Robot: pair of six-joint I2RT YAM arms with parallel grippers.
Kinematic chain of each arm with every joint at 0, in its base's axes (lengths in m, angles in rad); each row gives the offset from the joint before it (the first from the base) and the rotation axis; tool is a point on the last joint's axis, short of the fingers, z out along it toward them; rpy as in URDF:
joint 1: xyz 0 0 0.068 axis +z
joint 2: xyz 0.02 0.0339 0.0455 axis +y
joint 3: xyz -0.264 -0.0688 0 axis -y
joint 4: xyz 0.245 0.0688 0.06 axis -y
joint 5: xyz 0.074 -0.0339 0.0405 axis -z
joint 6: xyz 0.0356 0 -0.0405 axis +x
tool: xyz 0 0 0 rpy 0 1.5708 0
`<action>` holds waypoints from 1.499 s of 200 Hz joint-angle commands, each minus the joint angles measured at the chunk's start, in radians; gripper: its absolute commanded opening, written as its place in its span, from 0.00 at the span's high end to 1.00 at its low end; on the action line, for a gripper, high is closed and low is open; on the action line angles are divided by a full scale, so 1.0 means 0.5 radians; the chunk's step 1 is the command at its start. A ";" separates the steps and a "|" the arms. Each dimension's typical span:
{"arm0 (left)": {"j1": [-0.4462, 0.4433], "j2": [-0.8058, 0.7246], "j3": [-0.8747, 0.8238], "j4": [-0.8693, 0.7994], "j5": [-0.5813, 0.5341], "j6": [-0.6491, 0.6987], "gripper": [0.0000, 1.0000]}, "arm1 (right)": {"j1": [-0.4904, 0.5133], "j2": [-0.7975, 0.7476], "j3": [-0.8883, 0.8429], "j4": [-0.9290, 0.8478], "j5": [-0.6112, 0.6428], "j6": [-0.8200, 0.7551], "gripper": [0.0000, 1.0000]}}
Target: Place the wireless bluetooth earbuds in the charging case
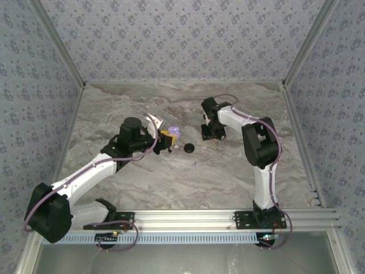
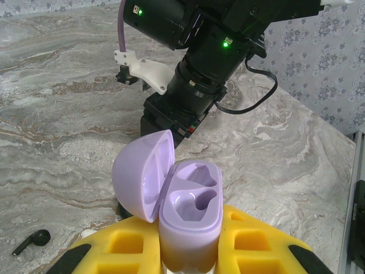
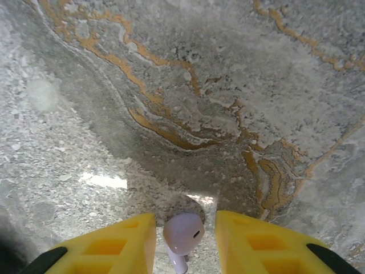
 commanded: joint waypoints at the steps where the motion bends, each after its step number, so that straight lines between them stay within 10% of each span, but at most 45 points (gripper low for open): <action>1: -0.011 -0.051 0.031 -0.007 0.002 0.014 0.83 | 0.023 0.063 0.055 -0.083 0.069 0.028 0.64; 189: -0.009 -0.053 0.014 0.001 -0.002 0.011 0.83 | -0.057 -0.156 -0.191 0.121 0.072 0.170 0.78; 300: -0.011 -0.026 0.014 0.021 -0.011 -0.018 0.83 | -0.166 -0.139 -0.275 0.119 0.079 0.203 0.68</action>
